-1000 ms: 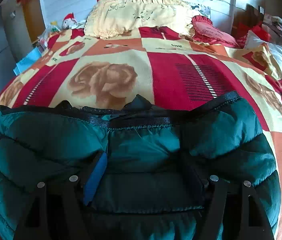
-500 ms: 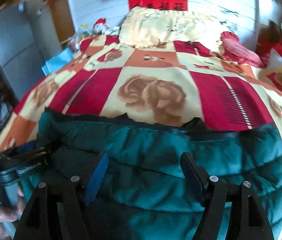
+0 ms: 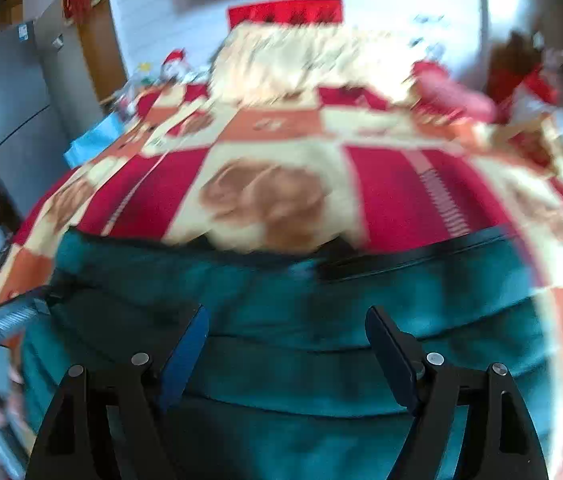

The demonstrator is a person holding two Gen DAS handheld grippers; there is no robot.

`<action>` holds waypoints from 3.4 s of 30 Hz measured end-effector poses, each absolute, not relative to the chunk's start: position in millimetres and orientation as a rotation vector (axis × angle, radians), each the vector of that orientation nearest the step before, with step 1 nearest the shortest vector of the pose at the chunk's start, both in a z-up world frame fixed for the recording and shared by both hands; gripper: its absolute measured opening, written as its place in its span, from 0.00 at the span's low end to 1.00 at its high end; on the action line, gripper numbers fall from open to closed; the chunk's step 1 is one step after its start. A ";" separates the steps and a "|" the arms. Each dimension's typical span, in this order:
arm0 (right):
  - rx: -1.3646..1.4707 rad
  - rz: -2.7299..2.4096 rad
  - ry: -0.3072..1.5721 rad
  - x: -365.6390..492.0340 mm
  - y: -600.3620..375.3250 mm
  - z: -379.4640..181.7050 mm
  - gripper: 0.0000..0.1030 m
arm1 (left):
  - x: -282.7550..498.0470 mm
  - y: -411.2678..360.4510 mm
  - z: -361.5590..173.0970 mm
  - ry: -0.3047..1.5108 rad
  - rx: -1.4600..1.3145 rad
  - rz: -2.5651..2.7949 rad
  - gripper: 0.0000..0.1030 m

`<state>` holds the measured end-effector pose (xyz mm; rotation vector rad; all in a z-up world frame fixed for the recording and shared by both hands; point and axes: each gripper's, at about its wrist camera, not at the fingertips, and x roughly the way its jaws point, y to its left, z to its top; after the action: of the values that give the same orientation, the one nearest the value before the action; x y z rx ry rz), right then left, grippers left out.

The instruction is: Fold large clothes

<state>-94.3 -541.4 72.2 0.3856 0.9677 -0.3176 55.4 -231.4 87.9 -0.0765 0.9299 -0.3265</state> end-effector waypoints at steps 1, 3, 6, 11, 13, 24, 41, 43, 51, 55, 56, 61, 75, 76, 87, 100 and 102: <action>0.346 -0.368 0.964 -104.3 -554.1 76.1 0.76 | 57.0 -231.4 89.4 0.930 -0.071 -0.322 0.81; 0.318 -0.429 0.983 -115.9 -575.8 76.4 0.76 | 64.2 -234.0 84.2 0.963 -0.052 -0.303 0.81; 0.331 -0.508 1.048 -128.7 -606.5 62.0 0.76 | 74.2 -239.0 67.8 1.014 -0.037 -0.280 0.83; 0.420 -0.551 1.105 -138.5 -635.5 22.2 0.77 | 80.4 -243.4 50.5 1.031 -0.044 -0.261 0.90; 0.445 -0.566 1.111 -140.7 -638.1 7.4 0.82 | 82.3 -244.1 48.0 1.032 -0.049 -0.257 0.91; 0.500 -0.522 1.022 -173.0 -622.8 54.8 0.83 | 47.7 -221.5 86.4 0.944 -0.055 -0.304 0.91; 0.380 -0.426 1.058 -210.0 -546.7 70.8 0.83 | -39.4 -199.1 101.9 0.865 0.059 -0.392 0.91; 0.381 -0.440 1.079 -206.6 -547.7 60.0 0.84 | -39.4 -202.0 91.3 0.892 0.074 -0.388 0.91; 0.427 -0.498 1.096 -203.1 -559.2 50.5 0.92 | -38.9 -200.2 68.7 0.962 0.083 -0.371 0.91; 0.411 -0.477 1.062 -218.5 -552.4 73.2 0.91 | -41.7 -199.5 70.0 0.956 0.095 -0.371 0.91; 0.403 -0.471 1.049 -224.0 -549.4 79.8 0.91 | -41.3 -199.8 70.1 0.955 0.095 -0.371 0.91; 0.404 -0.429 1.019 -244.6 -534.7 95.0 0.91 | -44.9 -200.1 68.1 0.954 0.085 -0.369 0.91; 0.415 -0.422 1.104 -245.1 -526.5 48.1 0.90 | -46.6 -201.5 61.3 0.953 0.088 -0.368 0.91; 0.416 -0.421 1.095 -247.8 -526.4 54.9 0.89 | -46.4 -201.5 61.1 0.952 0.088 -0.369 0.91; 0.544 -0.535 1.074 -257.0 -566.3 50.7 0.89 | -41.5 -194.4 57.5 0.985 0.008 -0.392 0.91; 0.703 -0.487 1.026 -274.2 -603.7 51.1 0.90 | -11.5 -159.2 66.2 1.098 -0.251 -0.544 0.91; 0.732 -0.476 1.032 -274.3 -610.3 45.2 0.90 | -6.6 -159.8 59.1 1.127 -0.277 -0.549 0.91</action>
<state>-274.3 -610.3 45.2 0.7323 1.0315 -0.4760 -6.6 -159.8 59.1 -0.2769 1.1273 -0.5487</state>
